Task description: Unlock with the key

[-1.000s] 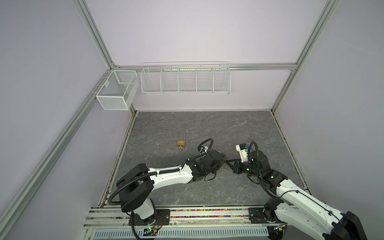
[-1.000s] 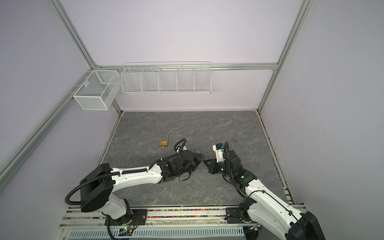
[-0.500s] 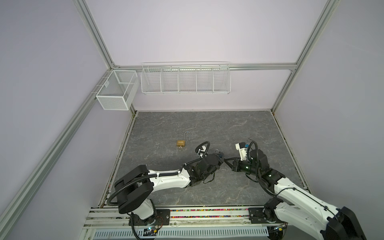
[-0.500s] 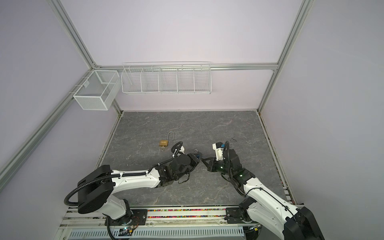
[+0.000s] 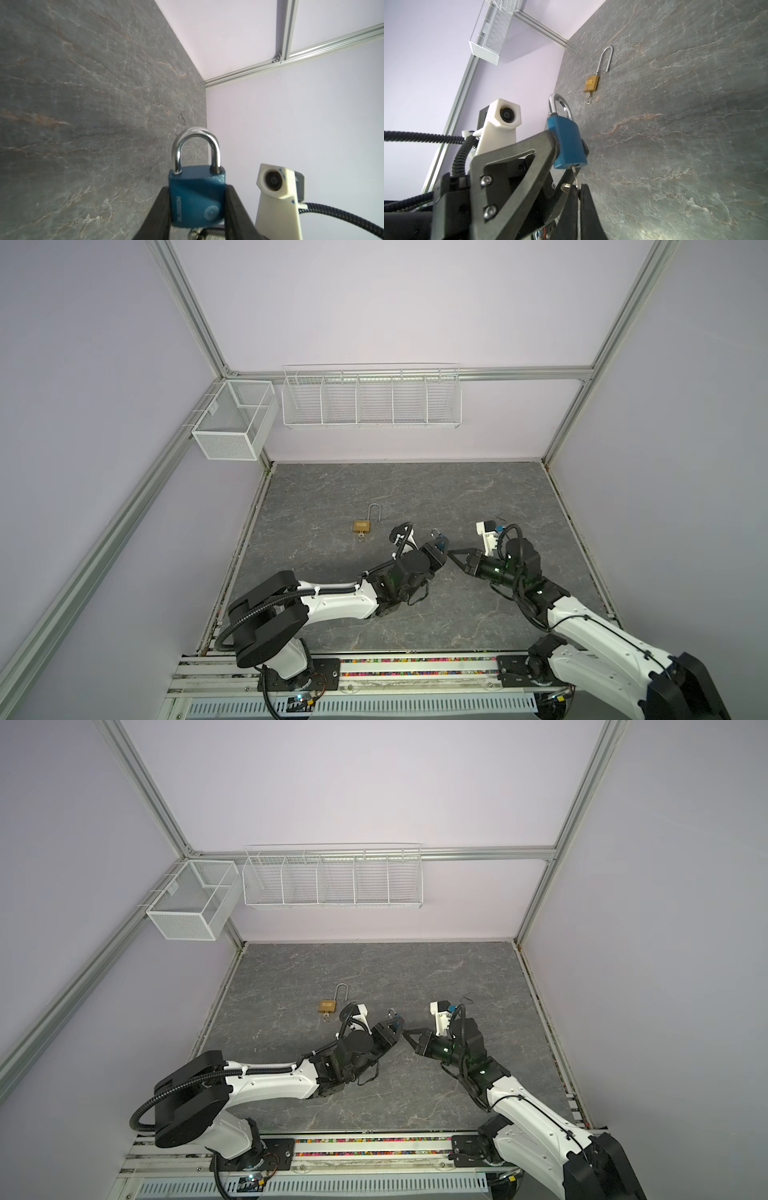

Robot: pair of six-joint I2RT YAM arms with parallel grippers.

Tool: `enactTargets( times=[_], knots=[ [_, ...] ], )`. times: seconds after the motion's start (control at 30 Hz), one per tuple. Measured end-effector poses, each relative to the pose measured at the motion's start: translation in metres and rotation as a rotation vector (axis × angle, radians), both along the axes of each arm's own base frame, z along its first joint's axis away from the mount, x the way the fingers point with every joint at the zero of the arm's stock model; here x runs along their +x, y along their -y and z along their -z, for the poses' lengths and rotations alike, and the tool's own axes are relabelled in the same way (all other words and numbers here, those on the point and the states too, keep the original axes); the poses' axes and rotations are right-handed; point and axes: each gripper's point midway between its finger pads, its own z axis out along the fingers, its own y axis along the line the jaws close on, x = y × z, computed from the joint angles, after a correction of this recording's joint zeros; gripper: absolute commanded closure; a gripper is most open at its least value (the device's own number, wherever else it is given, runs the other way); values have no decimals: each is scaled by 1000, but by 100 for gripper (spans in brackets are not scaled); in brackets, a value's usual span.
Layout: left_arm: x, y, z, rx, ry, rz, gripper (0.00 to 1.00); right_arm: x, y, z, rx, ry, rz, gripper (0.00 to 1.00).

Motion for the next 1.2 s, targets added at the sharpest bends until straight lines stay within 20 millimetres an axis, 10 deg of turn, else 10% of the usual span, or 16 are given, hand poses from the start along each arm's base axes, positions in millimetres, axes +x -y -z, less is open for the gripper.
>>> enactTargets(
  times=[0.8, 0.93, 1.2],
  knots=[
    [-2, -1, -50, -97, 258, 46, 100, -1, -1, -44, 208, 48, 12, 93],
    [-7, 3, -48, -92, 250, 89, 100, -1, 1, -38, 132, 33, 16, 52],
    [-19, -15, -67, -14, 247, 181, 100, -21, 38, -55, -123, 149, 85, 42]
  ],
)
